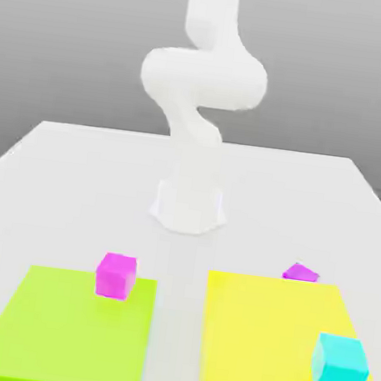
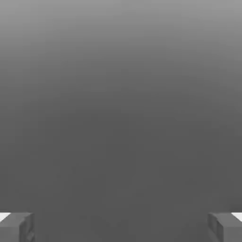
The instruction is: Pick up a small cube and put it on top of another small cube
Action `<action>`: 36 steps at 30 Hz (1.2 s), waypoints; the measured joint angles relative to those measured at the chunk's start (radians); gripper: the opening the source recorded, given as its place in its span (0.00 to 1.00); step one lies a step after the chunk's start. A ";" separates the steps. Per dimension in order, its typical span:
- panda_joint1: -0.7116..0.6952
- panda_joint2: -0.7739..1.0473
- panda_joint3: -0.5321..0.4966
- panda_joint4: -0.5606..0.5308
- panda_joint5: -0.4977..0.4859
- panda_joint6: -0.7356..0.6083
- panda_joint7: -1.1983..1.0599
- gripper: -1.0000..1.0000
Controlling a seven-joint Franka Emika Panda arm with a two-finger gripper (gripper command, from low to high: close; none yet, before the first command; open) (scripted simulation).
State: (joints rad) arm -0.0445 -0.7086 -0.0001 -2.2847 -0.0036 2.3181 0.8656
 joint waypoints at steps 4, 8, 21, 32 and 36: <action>-0.069 0.151 -0.004 0.025 -0.008 0.030 0.110 0.50; -0.127 0.296 -0.017 0.050 -0.018 0.059 0.217 0.50; -0.292 0.768 -0.105 0.128 0.003 0.152 0.527 0.50; -0.400 1.173 -0.168 0.197 0.139 0.236 0.699 0.50; -0.427 1.308 -0.143 0.226 0.174 0.330 0.687 0.00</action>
State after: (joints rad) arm -0.4713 0.5995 -0.1430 -2.0584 0.1702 2.6478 1.5529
